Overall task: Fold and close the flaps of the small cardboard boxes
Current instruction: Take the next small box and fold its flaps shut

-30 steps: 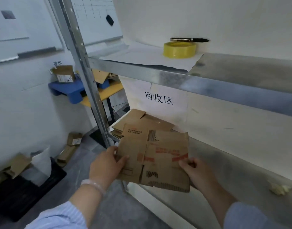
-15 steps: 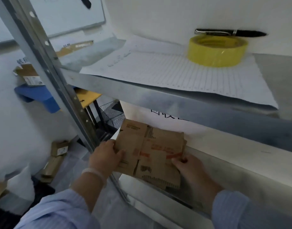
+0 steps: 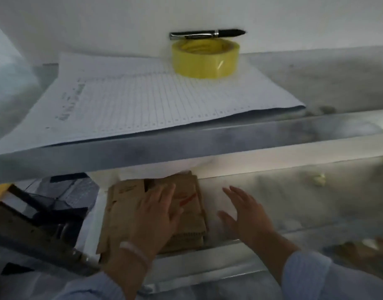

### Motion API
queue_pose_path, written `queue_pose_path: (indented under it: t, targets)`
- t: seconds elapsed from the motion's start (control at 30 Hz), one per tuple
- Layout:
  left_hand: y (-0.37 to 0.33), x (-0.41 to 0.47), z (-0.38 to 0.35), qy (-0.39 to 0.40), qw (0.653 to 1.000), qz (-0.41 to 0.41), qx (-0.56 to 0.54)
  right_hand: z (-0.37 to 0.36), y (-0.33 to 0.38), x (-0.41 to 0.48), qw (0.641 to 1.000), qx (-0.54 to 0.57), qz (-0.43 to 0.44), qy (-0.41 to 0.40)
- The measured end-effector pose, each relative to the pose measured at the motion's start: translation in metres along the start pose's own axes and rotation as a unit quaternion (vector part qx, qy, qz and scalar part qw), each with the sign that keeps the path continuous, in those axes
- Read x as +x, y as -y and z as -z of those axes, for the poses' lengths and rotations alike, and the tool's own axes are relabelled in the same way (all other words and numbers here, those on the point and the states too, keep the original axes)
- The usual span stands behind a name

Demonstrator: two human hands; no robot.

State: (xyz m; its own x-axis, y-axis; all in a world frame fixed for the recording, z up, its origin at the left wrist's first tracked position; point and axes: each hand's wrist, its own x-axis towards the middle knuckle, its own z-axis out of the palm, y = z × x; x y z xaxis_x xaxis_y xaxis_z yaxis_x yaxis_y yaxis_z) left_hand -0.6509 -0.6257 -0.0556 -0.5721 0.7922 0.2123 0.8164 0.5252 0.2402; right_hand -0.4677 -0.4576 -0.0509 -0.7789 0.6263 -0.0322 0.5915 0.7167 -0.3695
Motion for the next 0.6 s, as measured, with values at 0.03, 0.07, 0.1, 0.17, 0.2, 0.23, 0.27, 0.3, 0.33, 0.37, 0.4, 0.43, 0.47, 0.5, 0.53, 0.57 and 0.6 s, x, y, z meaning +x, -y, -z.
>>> queue_pose_path:
  t: [0.03, 0.07, 0.1, 0.17, 0.2, 0.23, 0.27, 0.3, 0.33, 0.37, 0.4, 0.43, 0.47, 0.5, 0.53, 0.57, 0.6]
  targets:
    - [-0.020, 0.004, 0.003, -0.005, 0.999, -0.041, -0.018, 0.006, -0.009, -0.012, 0.999, -0.009, -0.009, -0.033]
    - [-0.037, 0.009, 0.001, -0.012, 0.996, -0.081, -0.025, 0.012, -0.020, -0.023, 0.998, -0.014, -0.018, -0.065]
    - [-0.056, 0.012, -0.001, -0.021, 0.993, -0.116, -0.020, 0.018, -0.031, -0.035, 0.995, -0.024, -0.021, -0.095]
    - [-0.098, 0.019, 0.001, -0.008, 0.986, -0.167, -0.021, 0.036, -0.058, -0.058, 0.990, -0.046, -0.039, -0.125]
    - [-0.120, 0.022, 0.000, -0.008, 0.982, -0.188, -0.026, 0.047, -0.071, -0.070, 0.988, -0.058, -0.051, -0.135]
    - [-0.143, 0.025, -0.002, -0.005, 0.977, -0.210, -0.028, 0.058, -0.085, -0.082, 0.985, -0.064, -0.066, -0.148]
    - [-0.167, 0.027, -0.004, -0.010, 0.972, -0.234, -0.025, 0.068, -0.099, -0.094, 0.980, -0.071, -0.083, -0.165]
    - [-0.191, 0.030, -0.006, -0.018, 0.966, -0.256, -0.022, 0.079, -0.114, -0.107, 0.976, -0.079, -0.098, -0.178]
    - [-0.215, 0.032, -0.008, -0.027, 0.961, -0.275, -0.024, 0.090, -0.128, -0.120, 0.972, -0.086, -0.114, -0.187]
    - [-0.241, 0.033, -0.008, -0.031, 0.956, -0.290, -0.031, 0.100, -0.144, -0.134, 0.968, -0.091, -0.131, -0.194]
    - [-0.268, 0.034, -0.010, -0.036, 0.951, -0.303, -0.038, 0.110, -0.161, -0.148, 0.964, -0.092, -0.148, -0.200]
    - [-0.296, 0.033, -0.013, -0.042, 0.948, -0.314, -0.043, 0.120, -0.180, -0.162, 0.961, -0.094, -0.162, -0.204]
    - [-0.325, 0.032, -0.018, -0.048, 0.944, -0.323, -0.048, 0.131, -0.200, -0.177, 0.957, -0.099, -0.174, -0.209]
    - [-0.354, 0.030, -0.022, -0.049, 0.942, -0.329, -0.054, 0.141, -0.220, -0.191, 0.953, -0.102, -0.185, -0.215]
    - [-0.385, 0.026, -0.026, -0.050, 0.939, -0.335, -0.067, 0.152, -0.242, -0.206, 0.949, -0.103, -0.199, -0.223]
    - [-0.417, 0.022, -0.030, -0.051, 0.935, -0.342, -0.080, 0.163, -0.264, -0.222, 0.945, -0.101, -0.213, -0.229]
    - [-0.448, 0.018, -0.035, -0.056, 0.930, -0.352, -0.091, 0.175, -0.284, -0.237, 0.940, -0.099, -0.225, -0.236]
